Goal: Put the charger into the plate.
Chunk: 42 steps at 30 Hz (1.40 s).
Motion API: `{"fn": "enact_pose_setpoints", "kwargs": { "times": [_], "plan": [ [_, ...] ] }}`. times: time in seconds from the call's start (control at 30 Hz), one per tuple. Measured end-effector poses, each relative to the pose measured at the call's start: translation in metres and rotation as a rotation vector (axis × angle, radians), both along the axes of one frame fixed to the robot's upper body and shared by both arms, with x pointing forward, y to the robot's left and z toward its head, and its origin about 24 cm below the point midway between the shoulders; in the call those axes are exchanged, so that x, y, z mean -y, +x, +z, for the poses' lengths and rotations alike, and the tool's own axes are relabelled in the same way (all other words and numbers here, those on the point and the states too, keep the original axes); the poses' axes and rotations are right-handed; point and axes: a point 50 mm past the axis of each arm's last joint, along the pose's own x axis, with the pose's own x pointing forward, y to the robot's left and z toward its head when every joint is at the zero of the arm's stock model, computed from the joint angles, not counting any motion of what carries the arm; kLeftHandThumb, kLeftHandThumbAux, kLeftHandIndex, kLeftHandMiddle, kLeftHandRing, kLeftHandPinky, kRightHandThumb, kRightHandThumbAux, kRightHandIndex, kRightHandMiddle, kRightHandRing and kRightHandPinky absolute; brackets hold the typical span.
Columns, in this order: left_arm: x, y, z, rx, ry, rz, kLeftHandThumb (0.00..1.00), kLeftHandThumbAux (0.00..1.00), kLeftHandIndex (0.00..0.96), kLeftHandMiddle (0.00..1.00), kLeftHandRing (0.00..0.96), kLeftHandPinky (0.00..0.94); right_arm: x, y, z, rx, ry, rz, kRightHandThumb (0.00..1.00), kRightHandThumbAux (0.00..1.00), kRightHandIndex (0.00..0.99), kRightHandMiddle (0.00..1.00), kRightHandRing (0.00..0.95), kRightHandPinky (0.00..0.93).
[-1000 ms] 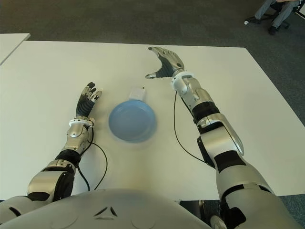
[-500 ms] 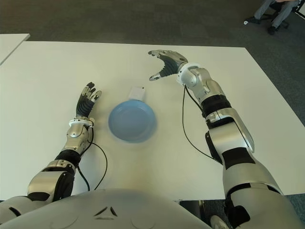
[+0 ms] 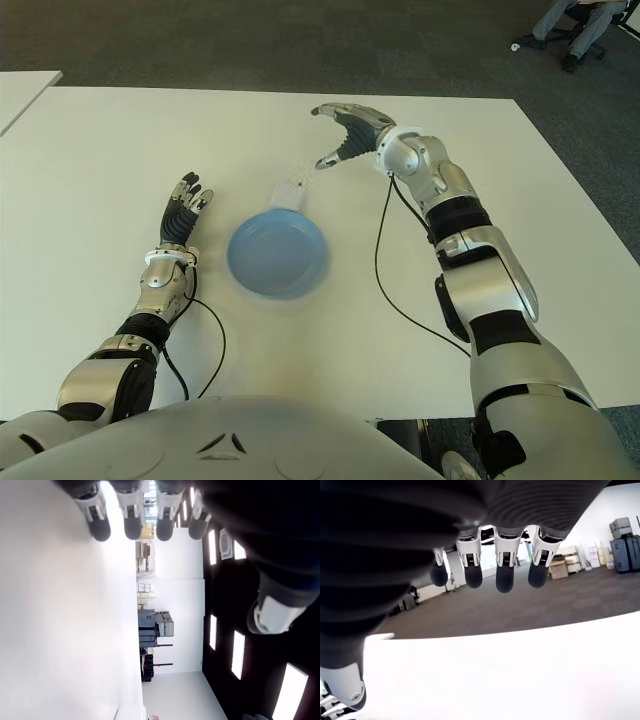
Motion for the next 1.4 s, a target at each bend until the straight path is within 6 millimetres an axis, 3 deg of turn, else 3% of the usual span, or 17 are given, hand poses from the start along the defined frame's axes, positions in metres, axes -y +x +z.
{"fn": "enact_pose_setpoints", "kwargs": {
  "times": [0.2, 0.53, 0.83, 1.4],
  "plan": [
    [0.000, 0.000, 0.000, 0.000, -0.001, -0.001, 0.000, 0.508, 0.015, 0.087, 0.063, 0.061, 0.008, -0.002, -0.012, 0.030, -0.087, 0.006, 0.000, 0.676, 0.000, 0.082, 0.104, 0.118],
    [0.000, 0.000, 0.000, -0.001, -0.001, 0.000, 0.000, 0.513, 0.016, 0.091, 0.065, 0.053, 0.016, -0.008, -0.036, 0.117, -0.221, 0.085, 0.031, 0.847, 0.013, 0.039, 0.018, 0.008],
    [0.000, 0.000, 0.000, 0.000, -0.001, -0.001, 0.000, 0.519, 0.024, 0.101, 0.073, 0.061, 0.016, -0.010, -0.042, 0.183, -0.285, 0.156, 0.151, 0.883, 0.019, 0.034, 0.001, 0.000],
    [0.001, 0.000, 0.000, 0.005, 0.001, -0.003, 0.000, 0.515, 0.036, 0.108, 0.083, 0.073, 0.006, -0.014, -0.063, 0.238, -0.330, 0.196, 0.111, 0.917, 0.006, 0.015, 0.000, 0.000]
  ]
}}
